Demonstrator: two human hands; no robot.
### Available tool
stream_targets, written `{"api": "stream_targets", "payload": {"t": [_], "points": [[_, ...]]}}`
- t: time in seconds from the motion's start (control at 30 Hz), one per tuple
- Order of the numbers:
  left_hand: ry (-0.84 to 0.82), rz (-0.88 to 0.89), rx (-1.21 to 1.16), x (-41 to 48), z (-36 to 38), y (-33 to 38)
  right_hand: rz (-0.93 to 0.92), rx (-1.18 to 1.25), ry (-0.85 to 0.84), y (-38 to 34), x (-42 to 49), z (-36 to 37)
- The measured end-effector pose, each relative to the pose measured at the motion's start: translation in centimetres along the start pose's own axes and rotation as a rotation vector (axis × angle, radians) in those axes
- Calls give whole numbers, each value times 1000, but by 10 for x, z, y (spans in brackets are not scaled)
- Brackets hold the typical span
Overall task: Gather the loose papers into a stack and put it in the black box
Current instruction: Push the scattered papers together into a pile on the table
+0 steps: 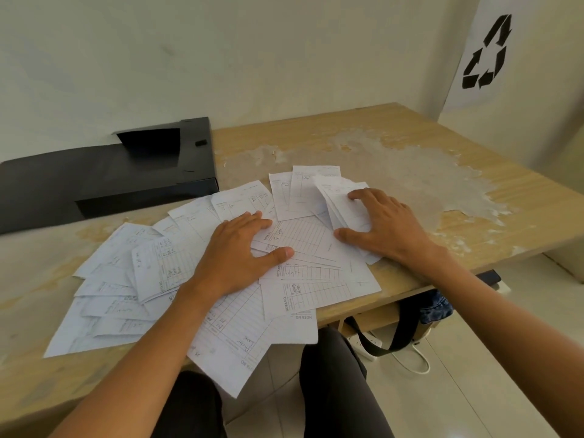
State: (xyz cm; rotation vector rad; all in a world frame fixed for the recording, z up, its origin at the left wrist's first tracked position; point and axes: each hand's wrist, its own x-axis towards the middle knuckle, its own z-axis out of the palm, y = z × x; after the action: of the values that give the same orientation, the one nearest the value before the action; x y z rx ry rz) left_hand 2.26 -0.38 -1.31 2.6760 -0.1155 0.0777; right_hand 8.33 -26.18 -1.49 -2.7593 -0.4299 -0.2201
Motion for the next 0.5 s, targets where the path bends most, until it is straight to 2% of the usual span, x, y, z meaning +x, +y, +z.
{"api": "stream_targets", "payload": {"t": [0.37,0.5], "points": [[-7,-2,9,0,0,1,147,-78,15,-18,25,14],[-4,-5,8,1,0,0,143,-59,14,-26,36,19]]}}
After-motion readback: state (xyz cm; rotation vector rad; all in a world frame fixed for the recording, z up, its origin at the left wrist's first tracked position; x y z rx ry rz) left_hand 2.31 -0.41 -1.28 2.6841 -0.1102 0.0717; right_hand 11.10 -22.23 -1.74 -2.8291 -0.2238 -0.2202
